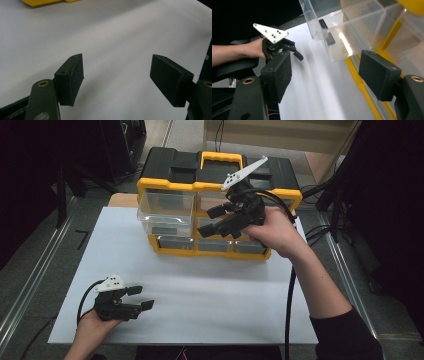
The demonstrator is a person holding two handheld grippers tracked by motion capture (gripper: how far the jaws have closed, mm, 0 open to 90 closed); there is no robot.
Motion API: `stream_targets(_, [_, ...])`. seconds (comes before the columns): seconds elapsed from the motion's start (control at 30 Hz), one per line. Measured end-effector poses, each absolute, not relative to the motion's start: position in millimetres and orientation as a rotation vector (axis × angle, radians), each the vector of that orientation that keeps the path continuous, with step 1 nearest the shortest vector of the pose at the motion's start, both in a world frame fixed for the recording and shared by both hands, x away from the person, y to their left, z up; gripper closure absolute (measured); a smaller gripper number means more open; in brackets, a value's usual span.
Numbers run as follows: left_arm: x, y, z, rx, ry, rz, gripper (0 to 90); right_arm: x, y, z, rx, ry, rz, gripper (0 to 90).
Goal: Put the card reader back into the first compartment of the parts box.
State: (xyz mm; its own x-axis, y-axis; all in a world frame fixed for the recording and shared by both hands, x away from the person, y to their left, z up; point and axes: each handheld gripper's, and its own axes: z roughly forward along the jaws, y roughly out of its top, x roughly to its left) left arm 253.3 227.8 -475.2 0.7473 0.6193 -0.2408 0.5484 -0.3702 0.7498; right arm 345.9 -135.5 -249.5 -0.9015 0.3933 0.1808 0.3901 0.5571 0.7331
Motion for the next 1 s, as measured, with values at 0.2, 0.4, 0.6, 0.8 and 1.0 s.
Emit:
stream_targets(0.2, [253.4,227.6,-475.5,2.054,0.880,0.101,28.5,341.8,-139.3,-262.4,0.721,2.762,1.301,24.6])
stream_targets(0.4, [253.3,227.6,-475.4,2.054,0.879,0.101,28.5,335.9,-142.7,-281.7,0.715,2.769,1.302,24.6])
stream_targets(0.6, [253.3,227.5,-475.3,2.058,0.875,0.100,28.5,329.4,-143.9,-304.7,0.702,2.753,1.306,24.6])
stream_targets(0.8, [253.1,227.5,-475.4,2.057,0.879,0.103,28.5,324.0,-143.9,-328.0,0.702,2.766,1.318,24.6])
stream_targets(1.0, [253.1,227.5,-475.5,2.057,0.878,0.102,28.5,321.8,-147.2,-349.8,0.734,2.776,1.333,24.6])
